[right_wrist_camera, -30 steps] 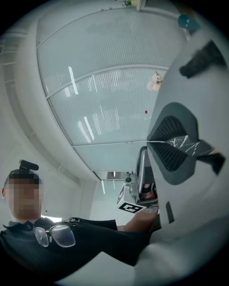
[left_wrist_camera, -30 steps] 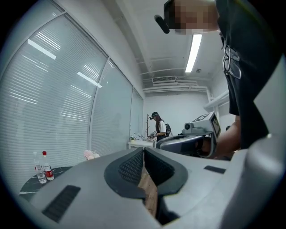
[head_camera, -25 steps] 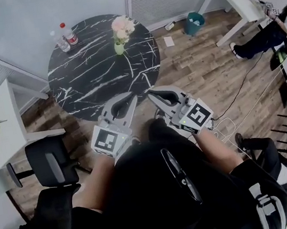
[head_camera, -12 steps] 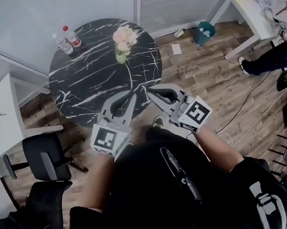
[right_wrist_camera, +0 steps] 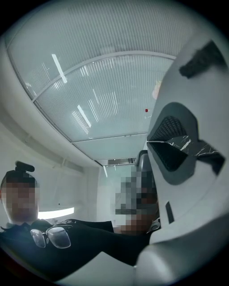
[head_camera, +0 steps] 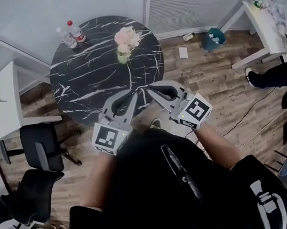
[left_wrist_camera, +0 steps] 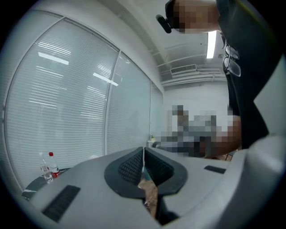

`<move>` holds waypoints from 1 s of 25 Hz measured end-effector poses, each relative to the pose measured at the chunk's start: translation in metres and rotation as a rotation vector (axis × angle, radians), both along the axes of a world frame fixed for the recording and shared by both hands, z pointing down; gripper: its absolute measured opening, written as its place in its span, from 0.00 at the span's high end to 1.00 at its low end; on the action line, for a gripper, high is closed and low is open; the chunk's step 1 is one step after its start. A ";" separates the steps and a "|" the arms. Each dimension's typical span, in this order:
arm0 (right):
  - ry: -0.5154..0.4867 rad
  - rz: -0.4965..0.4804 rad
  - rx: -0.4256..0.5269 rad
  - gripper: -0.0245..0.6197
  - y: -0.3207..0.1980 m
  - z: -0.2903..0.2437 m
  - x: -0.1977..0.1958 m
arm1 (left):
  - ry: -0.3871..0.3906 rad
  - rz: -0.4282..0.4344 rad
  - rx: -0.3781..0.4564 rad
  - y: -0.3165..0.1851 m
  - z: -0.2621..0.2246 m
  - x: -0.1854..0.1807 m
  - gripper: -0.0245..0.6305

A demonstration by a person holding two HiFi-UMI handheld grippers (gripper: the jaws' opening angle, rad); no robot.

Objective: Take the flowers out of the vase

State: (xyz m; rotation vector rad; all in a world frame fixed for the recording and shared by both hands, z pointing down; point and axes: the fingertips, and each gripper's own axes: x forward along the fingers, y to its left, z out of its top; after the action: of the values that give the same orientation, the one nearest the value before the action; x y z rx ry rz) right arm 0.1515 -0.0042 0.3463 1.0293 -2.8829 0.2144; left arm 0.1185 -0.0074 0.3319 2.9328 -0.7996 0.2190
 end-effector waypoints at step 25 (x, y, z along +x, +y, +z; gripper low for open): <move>0.041 0.085 -0.064 0.93 -0.118 0.031 -0.041 | 0.031 -0.001 -0.006 -0.126 0.039 -0.046 0.93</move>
State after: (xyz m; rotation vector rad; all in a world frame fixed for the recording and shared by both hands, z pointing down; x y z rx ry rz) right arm 0.1109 -0.1221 0.3778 1.1320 -2.7795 0.2858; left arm 0.0725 -0.1330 0.3705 2.9224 -0.7953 0.1750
